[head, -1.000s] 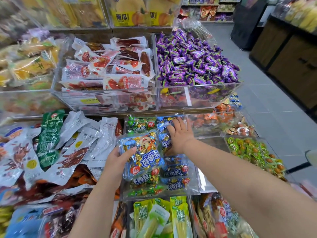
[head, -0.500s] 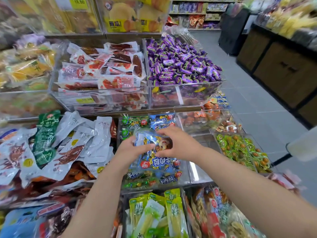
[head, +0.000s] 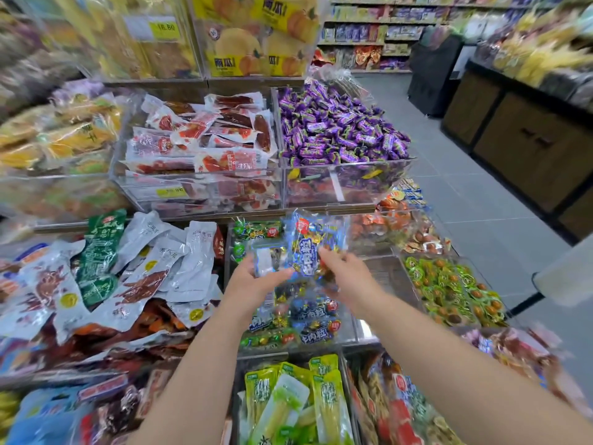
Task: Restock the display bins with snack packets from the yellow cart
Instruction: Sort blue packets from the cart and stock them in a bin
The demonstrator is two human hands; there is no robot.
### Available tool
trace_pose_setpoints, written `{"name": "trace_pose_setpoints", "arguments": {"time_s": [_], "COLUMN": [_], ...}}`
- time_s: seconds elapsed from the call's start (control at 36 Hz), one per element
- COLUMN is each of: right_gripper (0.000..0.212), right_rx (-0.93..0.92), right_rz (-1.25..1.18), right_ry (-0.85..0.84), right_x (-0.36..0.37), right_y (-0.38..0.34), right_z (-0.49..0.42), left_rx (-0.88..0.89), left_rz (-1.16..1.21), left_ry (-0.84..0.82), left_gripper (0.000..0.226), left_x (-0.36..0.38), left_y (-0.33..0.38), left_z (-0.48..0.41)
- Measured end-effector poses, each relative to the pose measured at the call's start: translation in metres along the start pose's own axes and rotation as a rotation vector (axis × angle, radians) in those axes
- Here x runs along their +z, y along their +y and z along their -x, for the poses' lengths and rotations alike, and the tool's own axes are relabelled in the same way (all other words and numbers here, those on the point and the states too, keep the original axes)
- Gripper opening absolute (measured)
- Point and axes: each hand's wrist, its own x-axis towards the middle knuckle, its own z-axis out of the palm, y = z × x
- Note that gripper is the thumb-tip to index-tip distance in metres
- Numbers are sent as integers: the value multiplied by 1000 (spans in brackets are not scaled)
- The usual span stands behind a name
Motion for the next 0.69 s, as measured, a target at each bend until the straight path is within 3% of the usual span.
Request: {"name": "trace_pose_setpoints", "arguments": {"time_s": [0.08, 0.17, 0.25, 0.31, 0.36, 0.42, 0.5, 0.58, 0.69], "right_gripper": [25, 33, 103, 123, 117, 101, 89, 87, 86], "right_rx": [236, 268, 35, -310, -676, -890, -912, -881, -929], "right_rz": [-278, -221, 231, 681, 1119, 1424, 1524, 1500, 1596], "right_ry": [19, -1, 132, 191, 109, -87, -284, -249, -235], "right_x": [15, 16, 4, -9, -20, -24, -20, -19, -23], "right_y": [16, 26, 33, 29, 18, 5, -7, -6, 3], "right_z": [5, 7, 3, 3, 5, 3, 1, 0, -9], "left_rx": [11, -3, -20, -7, 17, 27, 57, 74, 42], "left_rz": [-21, -93, -228, -335, -372, -379, -406, -393, -372], "left_ry": [41, 79, 63, 24, -14, -60, -96, -59, -87], "left_gripper": [109, 98, 69, 47, 41, 56, 47, 23, 32], "left_x": [4, 0, -10, -15, -17, -16, -11, -9, -11], "left_y": [-1, -5, -6, -4, -1, 4, 9, 10, 2], "left_z": [0, 2, 5, 7, 7, 7, 7, 5, 4]}}
